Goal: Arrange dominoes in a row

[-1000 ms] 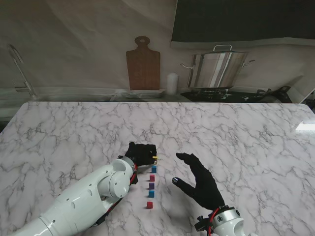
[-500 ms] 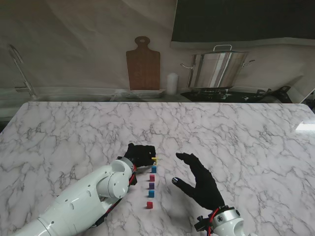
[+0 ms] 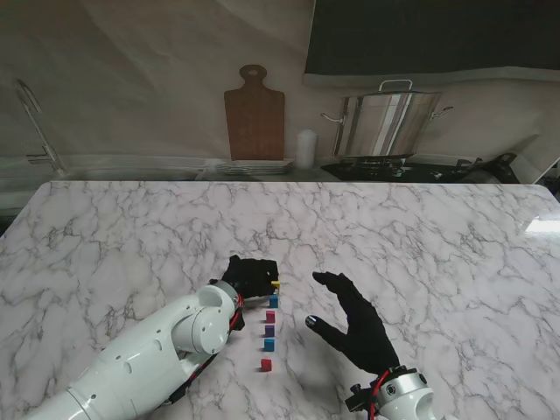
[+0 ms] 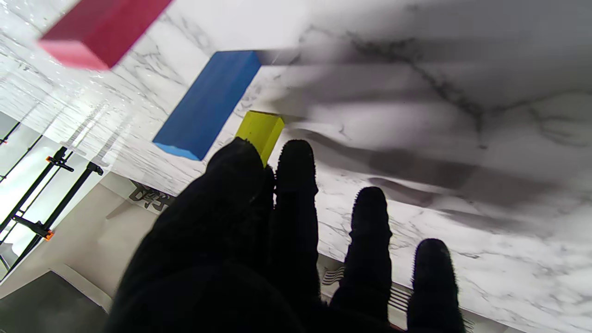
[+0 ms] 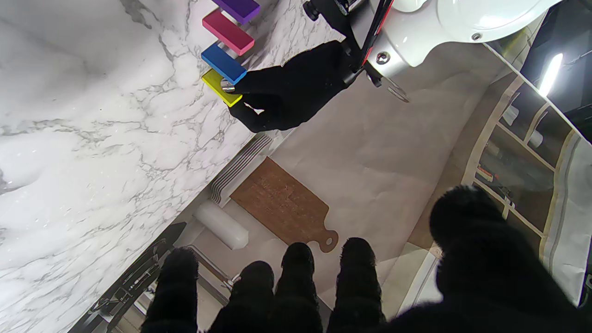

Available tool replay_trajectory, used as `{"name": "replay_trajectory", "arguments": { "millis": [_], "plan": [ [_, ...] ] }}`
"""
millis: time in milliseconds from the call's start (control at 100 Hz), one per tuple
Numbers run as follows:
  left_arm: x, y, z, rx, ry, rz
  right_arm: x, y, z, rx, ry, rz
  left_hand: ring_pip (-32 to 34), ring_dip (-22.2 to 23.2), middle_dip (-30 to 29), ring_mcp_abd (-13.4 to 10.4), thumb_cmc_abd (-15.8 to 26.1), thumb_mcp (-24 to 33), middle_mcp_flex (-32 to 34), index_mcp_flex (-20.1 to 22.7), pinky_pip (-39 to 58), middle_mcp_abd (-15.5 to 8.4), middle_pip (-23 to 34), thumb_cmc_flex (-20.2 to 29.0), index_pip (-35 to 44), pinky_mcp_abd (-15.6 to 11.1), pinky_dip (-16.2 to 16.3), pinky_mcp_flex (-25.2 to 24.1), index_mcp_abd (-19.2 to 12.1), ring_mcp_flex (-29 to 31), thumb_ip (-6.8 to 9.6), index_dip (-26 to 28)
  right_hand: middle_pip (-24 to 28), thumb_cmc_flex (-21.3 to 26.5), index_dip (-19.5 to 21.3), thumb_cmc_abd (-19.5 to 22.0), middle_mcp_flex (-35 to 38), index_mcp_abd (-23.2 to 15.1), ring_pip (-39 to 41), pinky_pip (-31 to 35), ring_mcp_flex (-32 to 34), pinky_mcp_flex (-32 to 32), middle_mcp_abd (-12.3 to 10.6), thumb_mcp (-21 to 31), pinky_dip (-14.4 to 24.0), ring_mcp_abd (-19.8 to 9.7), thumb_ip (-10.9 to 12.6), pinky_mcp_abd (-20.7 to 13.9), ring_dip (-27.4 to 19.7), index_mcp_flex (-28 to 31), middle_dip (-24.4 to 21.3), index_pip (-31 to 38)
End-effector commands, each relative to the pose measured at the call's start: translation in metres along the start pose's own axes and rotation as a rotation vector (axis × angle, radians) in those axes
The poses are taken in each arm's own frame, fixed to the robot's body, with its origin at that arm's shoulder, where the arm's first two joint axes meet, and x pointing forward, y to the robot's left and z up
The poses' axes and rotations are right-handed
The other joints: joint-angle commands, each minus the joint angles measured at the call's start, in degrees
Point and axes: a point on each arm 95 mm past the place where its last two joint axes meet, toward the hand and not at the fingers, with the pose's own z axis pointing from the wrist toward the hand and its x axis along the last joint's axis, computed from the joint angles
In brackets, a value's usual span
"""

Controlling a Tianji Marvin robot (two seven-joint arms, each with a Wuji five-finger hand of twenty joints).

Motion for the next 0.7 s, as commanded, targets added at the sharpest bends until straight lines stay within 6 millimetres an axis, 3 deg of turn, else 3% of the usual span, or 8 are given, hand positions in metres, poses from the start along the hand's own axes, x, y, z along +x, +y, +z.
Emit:
{"name": "replay_trajectory", "arguments": {
  "millis": [0,690],
  "plan": [
    [0.001,0.0018,0.0008,-0.013,0.007,0.003,0.0015,-0.0008,-0.0016,0.001,0.002,0.004,0.5,0.5,-0.5,-1.2,1.8,0.9,1.5,1.9,-0.7,-0.5,0.6,1.5,1.1,0.6,1.0,-1.4,-1.0,-1.1,1.32,-0.2,1.1,0.3,-1.2,0.8,-1.1,-0.7,-0.4,0.8,0.9,-0.3,-0.2,0.0,-0.7,-0.7,-0.8,-1.5,0.2,-0.6,-0.3,0.8],
    [-0.0015,0.0015,0.0011,-0.006,0.003,0.019,0.0017,-0.0012,-0.0014,0.003,0.002,0.004,0.1,0.4,0.9,-0.2,2.2,0.6,0.6,1.3,-0.9,-0.6,0.7,2.0,1.3,0.6,1.2,-1.4,-1.5,-2.0,1.39,0.4,1.0,0.3,-1.3,0.7,-1.1,-0.7,-0.4,0.8,0.9,-0.3,-0.3,0.0,-0.7,-0.7,-0.8,-1.5,0.2,-0.6,-0.3,0.8]
  ]
}}
